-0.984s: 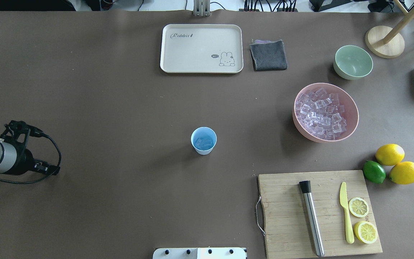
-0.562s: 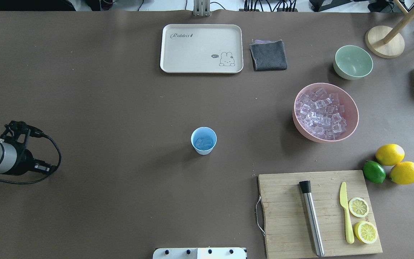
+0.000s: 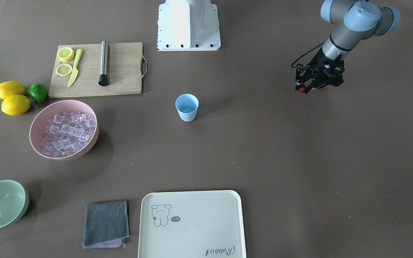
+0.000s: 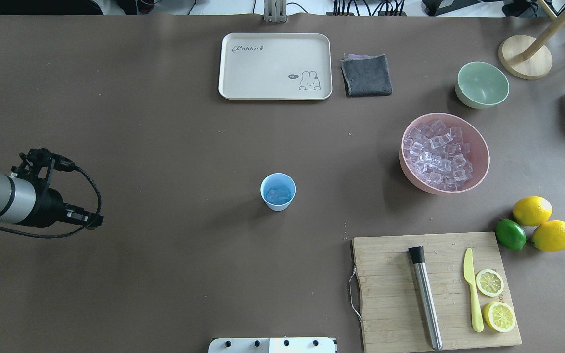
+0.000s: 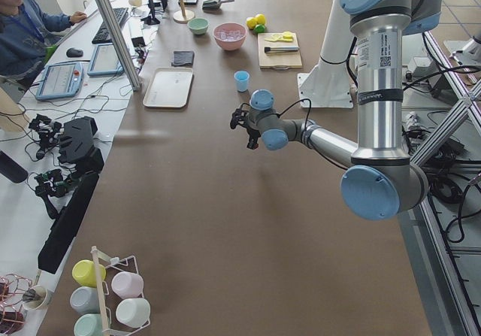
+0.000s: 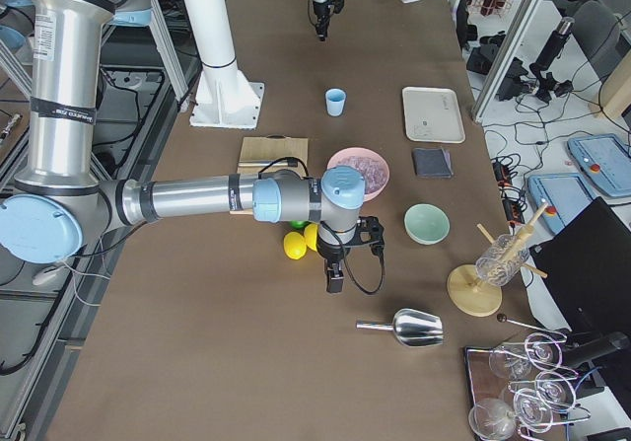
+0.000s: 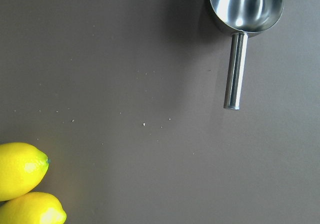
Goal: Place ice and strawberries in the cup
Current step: 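Lower the left gripper onto the red strawberry and grasp it, then carry the strawberry with the left gripper over the blue cup and release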
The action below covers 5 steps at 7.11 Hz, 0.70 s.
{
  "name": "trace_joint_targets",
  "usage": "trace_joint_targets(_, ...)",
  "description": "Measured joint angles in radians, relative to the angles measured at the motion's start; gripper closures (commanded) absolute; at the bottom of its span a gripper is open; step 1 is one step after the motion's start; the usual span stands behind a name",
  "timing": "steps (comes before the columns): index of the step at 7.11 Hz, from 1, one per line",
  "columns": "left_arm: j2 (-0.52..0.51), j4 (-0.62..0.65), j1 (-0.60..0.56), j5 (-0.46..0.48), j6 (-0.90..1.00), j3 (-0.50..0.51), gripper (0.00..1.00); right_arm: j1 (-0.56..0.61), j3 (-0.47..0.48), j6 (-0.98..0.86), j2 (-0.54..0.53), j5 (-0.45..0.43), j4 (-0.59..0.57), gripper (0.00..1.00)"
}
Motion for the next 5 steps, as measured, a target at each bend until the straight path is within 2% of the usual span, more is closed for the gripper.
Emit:
trace_joint_targets(3, -0.338, 0.0, 0.019, -0.035, -0.271, 0.105, 1.0, 0.0, 0.0, 0.0, 0.0, 0.001, 0.0, 0.0)
trace_joint_targets(5, -0.482, -0.003, 0.062, -0.016, -0.394, 0.14, 1.0, 0.0, 0.0, 0.0, -0.002, 0.003, 0.0, 0.0)
